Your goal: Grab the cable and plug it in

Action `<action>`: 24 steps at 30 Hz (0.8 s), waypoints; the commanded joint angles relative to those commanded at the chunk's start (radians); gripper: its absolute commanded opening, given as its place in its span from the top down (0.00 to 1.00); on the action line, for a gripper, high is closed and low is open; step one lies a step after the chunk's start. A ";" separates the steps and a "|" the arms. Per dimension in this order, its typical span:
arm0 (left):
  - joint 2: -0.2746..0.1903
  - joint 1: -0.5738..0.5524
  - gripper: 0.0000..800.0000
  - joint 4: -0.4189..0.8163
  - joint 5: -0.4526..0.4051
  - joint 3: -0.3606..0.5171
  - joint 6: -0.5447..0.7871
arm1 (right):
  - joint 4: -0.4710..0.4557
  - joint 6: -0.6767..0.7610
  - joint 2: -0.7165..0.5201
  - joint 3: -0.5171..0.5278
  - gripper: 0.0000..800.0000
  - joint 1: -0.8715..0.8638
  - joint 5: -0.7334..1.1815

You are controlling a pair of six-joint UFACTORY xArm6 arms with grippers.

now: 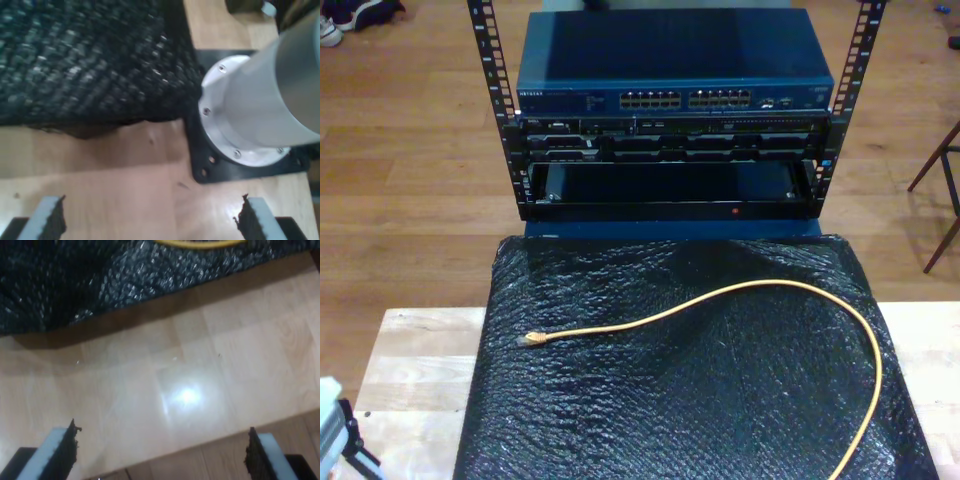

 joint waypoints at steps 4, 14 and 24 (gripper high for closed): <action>0.003 -0.052 0.00 -0.006 -0.006 -0.002 -0.051 | 0.029 0.028 0.000 -0.006 0.01 0.043 0.000; 0.002 -0.155 0.00 -0.008 -0.009 -0.006 -0.161 | 0.054 0.175 0.000 -0.068 0.01 0.230 -0.006; 0.003 -0.183 0.00 -0.057 -0.012 -0.018 -0.216 | 0.055 0.308 0.032 -0.130 0.01 0.419 -0.012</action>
